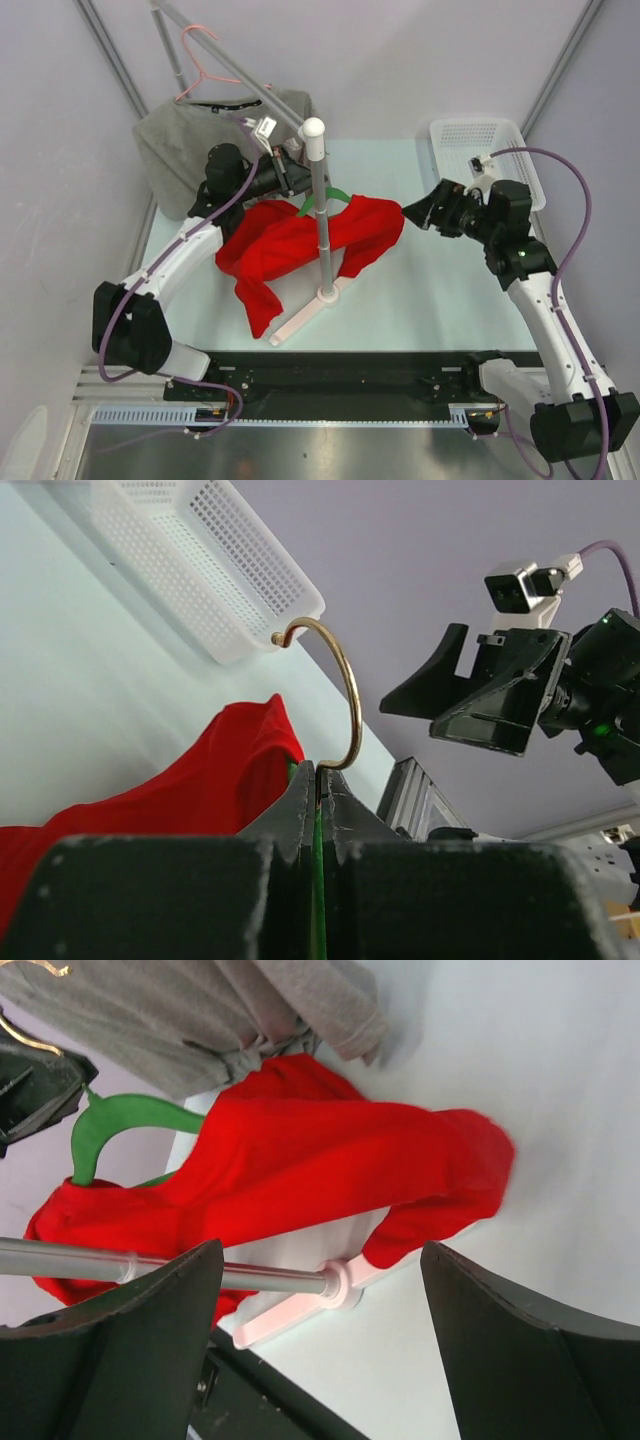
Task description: Remove the t-shirt from the hanger
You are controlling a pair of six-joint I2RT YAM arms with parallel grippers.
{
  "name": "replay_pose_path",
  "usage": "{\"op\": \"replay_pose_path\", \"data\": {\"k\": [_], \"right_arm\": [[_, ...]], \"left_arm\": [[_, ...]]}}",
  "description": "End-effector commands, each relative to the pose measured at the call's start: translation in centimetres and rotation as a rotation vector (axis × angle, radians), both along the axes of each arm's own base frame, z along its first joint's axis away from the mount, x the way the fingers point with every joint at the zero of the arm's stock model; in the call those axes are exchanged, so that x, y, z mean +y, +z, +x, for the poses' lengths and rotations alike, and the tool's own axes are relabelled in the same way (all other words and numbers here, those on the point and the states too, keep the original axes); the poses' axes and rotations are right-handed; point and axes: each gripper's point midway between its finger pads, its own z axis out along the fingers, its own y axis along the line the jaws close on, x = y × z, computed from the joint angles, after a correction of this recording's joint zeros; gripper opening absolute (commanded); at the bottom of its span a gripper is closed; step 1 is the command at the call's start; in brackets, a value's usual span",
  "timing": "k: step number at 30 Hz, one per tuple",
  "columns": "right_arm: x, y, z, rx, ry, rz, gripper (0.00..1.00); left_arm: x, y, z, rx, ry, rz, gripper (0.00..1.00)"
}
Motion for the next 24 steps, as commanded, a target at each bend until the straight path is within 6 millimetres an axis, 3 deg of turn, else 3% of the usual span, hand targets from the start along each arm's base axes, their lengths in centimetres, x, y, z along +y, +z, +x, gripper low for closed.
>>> {"op": "replay_pose_path", "data": {"k": [1,3,6,12,15,17,24], "right_arm": [[2.3,3.5,1.6,-0.076,-0.076,0.054,0.85],[5.1,3.4,1.1,-0.074,-0.015,0.054,0.86],[6.9,3.6,1.4,-0.065,-0.015,0.027,0.88],[8.4,4.2,2.0,-0.017,-0.094,0.09,0.82],[8.4,2.3,2.3,0.103,-0.192,0.114,0.76],[9.6,2.2,1.6,0.094,-0.173,0.11,0.75],[12.0,5.9,0.2,-0.162,0.008,-0.017,0.8]], "left_arm": [[-2.3,5.4,-2.0,-0.093,-0.091,-0.092,0.0],[-2.6,5.3,-2.3,-0.084,-0.099,-0.095,0.0],[-2.9,5.0,-3.0,-0.068,-0.124,-0.089,0.0],[-3.2,4.9,-4.5,-0.074,-0.147,-0.1,0.0],[-3.3,4.9,-4.8,-0.077,-0.151,-0.09,0.0],[-3.3,4.8,-4.9,-0.075,-0.151,-0.088,0.0],[-3.6,3.7,-5.2,-0.042,-0.185,-0.074,0.0]]}}
